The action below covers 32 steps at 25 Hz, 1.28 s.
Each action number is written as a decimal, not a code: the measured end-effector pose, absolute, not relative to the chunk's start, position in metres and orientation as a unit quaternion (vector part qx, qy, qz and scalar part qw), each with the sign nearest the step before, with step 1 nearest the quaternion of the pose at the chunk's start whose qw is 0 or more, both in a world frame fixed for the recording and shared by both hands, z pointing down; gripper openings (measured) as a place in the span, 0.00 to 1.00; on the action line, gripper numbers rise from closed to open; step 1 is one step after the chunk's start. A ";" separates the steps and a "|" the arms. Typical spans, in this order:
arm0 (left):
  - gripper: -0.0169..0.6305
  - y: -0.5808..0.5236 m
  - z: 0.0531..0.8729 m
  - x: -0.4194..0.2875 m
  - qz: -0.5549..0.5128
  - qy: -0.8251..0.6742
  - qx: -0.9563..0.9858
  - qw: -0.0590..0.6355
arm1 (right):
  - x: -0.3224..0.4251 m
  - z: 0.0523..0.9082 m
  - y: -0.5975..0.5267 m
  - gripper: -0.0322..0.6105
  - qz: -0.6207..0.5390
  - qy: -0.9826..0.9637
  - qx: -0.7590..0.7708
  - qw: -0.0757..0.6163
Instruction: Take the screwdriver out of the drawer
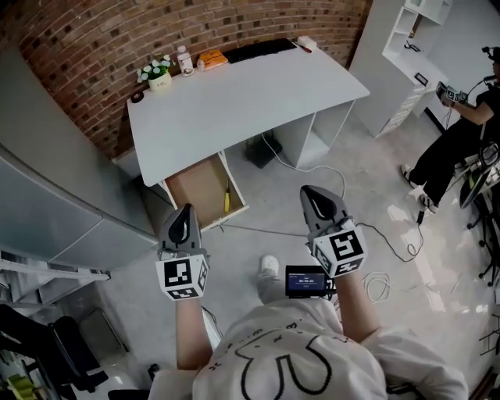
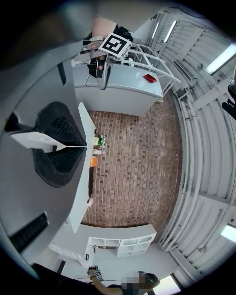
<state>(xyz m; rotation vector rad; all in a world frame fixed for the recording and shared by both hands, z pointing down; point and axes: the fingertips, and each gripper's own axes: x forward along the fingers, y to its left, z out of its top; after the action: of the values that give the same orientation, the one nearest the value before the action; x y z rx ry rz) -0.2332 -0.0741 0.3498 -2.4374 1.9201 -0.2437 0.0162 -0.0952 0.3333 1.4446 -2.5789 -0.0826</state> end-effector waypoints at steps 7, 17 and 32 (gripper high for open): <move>0.05 -0.158 0.352 -0.217 -0.091 0.618 -0.780 0.007 | 0.036 0.333 -0.185 0.08 -0.016 -0.870 0.485 0.087; 0.05 -0.232 0.370 -0.208 -0.108 0.617 -0.779 -0.012 | 0.047 0.355 -0.257 0.08 0.003 -0.871 0.480 0.108; 0.05 -0.263 0.453 -0.209 -0.166 0.572 -0.800 -0.075 | 0.042 0.440 -0.265 0.08 0.066 -0.862 0.473 0.172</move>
<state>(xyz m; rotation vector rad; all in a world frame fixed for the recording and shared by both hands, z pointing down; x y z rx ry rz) -0.2085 -0.2631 0.4526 -2.6415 1.8876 -0.5467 0.0416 -0.2653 0.4404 1.3423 -2.4461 0.1869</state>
